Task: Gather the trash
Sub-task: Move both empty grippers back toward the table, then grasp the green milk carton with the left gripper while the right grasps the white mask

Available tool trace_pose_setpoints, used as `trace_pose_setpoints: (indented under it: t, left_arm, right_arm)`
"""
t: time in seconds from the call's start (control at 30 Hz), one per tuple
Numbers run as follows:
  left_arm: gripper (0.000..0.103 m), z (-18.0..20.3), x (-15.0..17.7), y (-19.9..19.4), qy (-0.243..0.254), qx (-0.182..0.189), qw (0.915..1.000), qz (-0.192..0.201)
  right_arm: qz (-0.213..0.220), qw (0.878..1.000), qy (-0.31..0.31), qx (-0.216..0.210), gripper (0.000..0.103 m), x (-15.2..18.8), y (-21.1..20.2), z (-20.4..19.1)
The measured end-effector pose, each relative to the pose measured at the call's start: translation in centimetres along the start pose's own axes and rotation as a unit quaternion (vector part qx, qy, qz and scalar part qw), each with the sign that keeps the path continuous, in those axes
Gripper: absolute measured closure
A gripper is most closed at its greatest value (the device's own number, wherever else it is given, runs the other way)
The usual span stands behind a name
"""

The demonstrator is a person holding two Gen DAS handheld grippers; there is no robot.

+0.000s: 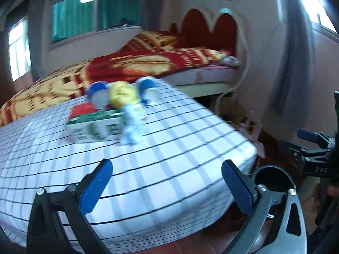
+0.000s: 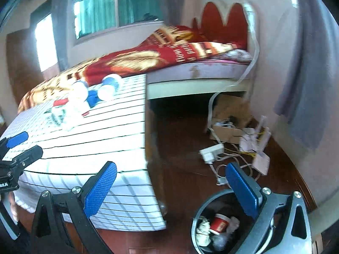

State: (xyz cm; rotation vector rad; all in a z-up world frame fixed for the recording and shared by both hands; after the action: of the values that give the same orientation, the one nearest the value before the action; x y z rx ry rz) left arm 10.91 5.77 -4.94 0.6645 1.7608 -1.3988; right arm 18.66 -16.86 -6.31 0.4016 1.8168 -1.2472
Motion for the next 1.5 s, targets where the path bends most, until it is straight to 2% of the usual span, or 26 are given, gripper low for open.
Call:
trace_pose_setpoints:
  t: [0.13, 0.4, 0.57, 0.67, 0.77, 0.93, 1.07, 1.1, 1.13, 1.3, 1.5]
  left_arm:
    - [0.000, -4.8, 0.4, 0.5, -0.028, -0.035, 0.9990, -0.004]
    - [0.002, -10.5, 0.4, 1.9, -0.058, -0.079, 0.9951, -0.015]
    - [0.004, -12.5, 0.1, 3.5, -0.066, -0.087, 0.9938, -0.021]
    - [0.006, -13.0, 0.0, 4.6, -0.065, -0.083, 0.9941, -0.026]
    - [0.006, -13.3, -0.2, 5.6, -0.062, -0.081, 0.9943, -0.032]
    - [0.006, -13.3, -0.6, 6.9, -0.063, -0.075, 0.9946, -0.034]
    - [0.006, -12.8, -1.0, 7.5, -0.062, -0.069, 0.9951, -0.034]
    - [0.006, -12.6, -1.2, 7.6, -0.062, -0.068, 0.9952, -0.034]
    - [0.006, -12.4, -1.3, 7.8, -0.062, -0.066, 0.9953, -0.033]
    - [0.006, -9.6, -2.8, 9.3, -0.058, -0.063, 0.9958, -0.032]
    - [0.006, -6.5, -4.3, 11.9, -0.064, -0.079, 0.9939, -0.041]
  right_arm:
    - [0.001, 0.999, -0.017, -0.048, 0.000, -1.8, 2.1, -4.1]
    - [-0.001, 0.992, -0.074, -0.103, 0.001, -5.1, 6.7, -11.9]
    - [-0.017, 0.987, -0.096, -0.128, 0.017, -6.6, 10.2, -15.3]
    - [-0.030, 0.985, -0.102, -0.133, 0.023, -7.4, 12.6, -16.6]
    - [-0.045, 0.984, -0.101, -0.140, 0.031, -8.0, 15.1, -17.2]
    - [-0.075, 0.982, -0.094, -0.143, 0.038, -8.7, 19.0, -17.8]
    - [-0.097, 0.977, -0.093, -0.165, 0.060, -8.8, 20.8, -18.0]
    - [-0.100, 0.975, -0.097, -0.173, 0.070, -8.6, 21.0, -17.9]
    - [-0.100, 0.975, -0.099, -0.174, 0.087, -8.5, 20.9, -17.8]
    - [-0.065, 0.982, -0.094, -0.148, 0.087, -8.4, 18.3, -15.3]
    - [-0.069, 0.987, -0.067, -0.132, 0.087, -9.1, 18.3, -12.2]
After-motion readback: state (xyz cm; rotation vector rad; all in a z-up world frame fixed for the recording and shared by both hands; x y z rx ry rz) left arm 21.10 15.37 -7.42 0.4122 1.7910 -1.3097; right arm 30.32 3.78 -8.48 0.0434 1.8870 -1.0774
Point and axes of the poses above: each gripper's, at about its wrist camera, not at the fingertips, and y roughly the way its jaws point, z to its right, x to its underside, the point moved 1 cm from there along y, roughly the way its jaws point, and after that the axes turned 10 degrees about -x, right-handed, at the moved point
